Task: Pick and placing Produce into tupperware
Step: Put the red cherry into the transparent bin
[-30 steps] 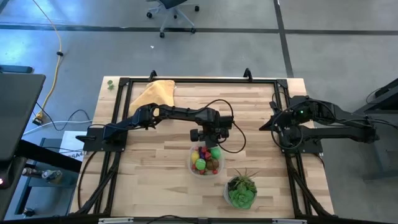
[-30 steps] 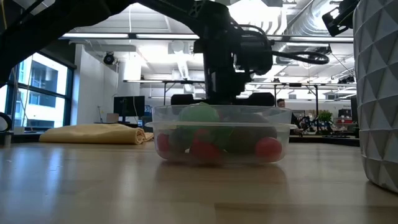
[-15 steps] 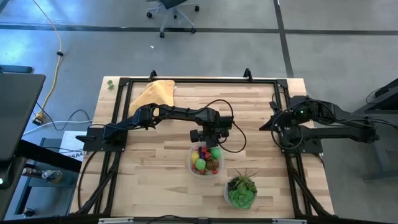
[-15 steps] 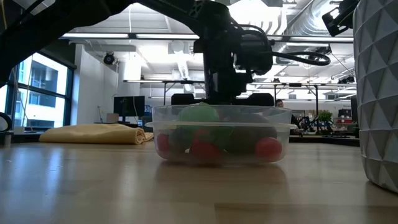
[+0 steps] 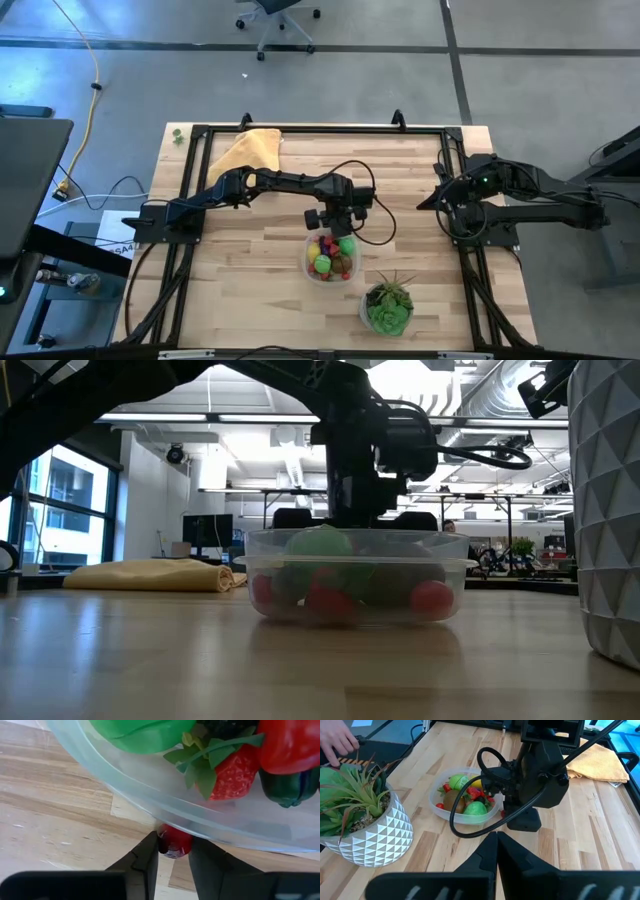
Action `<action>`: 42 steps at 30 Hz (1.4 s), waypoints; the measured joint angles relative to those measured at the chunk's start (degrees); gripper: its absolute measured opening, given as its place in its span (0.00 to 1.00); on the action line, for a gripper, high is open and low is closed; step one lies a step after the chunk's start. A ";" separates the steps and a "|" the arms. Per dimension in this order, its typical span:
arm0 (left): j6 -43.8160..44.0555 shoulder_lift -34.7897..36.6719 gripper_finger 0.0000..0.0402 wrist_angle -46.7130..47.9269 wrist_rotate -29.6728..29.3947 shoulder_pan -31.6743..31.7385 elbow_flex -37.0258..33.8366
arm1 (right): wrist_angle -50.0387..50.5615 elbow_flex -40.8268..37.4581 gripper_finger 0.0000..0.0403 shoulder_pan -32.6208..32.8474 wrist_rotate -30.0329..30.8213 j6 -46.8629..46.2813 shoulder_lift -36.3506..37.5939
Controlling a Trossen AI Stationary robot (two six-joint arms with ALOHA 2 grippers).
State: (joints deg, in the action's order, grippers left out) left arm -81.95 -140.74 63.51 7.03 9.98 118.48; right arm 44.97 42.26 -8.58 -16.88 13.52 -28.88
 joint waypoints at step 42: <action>28.74 1.14 0.21 0.55 6.14 8.28 -0.15 | 0.02 0.00 0.00 -0.02 -0.02 0.02 0.00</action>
State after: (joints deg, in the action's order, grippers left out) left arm -53.22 -139.61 64.06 13.16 18.26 118.32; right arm 44.99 42.26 -8.60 -16.91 13.54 -28.88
